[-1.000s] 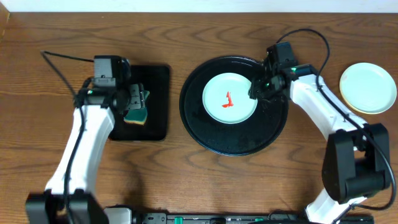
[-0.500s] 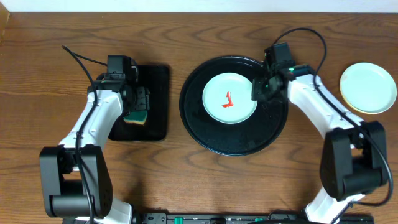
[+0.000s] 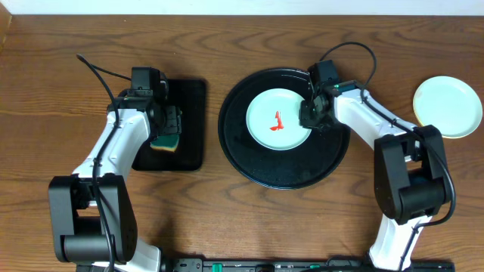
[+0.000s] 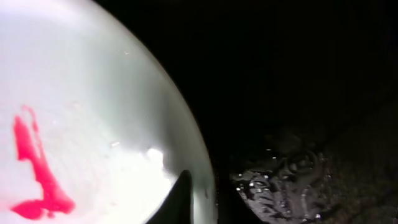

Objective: Clean dirty plates on tray and stack at the side

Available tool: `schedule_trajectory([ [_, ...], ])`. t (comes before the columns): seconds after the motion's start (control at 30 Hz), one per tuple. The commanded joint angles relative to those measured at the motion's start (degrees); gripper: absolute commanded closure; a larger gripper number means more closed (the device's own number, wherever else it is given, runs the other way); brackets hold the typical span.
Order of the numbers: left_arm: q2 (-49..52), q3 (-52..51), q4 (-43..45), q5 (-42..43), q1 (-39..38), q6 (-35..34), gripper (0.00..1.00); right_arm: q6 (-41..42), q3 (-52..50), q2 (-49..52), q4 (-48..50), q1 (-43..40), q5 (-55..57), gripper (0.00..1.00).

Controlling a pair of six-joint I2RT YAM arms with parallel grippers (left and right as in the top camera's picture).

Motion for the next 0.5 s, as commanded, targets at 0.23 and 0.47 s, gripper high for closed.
schedule_trajectory([
  [0.23,0.7,-0.7,0.3,-0.7,0.2,-0.7,0.38,0.8,-0.7,3.1,-0.2,0.3,1.7,0.99],
  [0.47,0.7,-5.5,5.1,-0.7,0.2,-0.7,0.39,0.8,-0.7,3.1,-0.2,0.3,1.7,0.99],
])
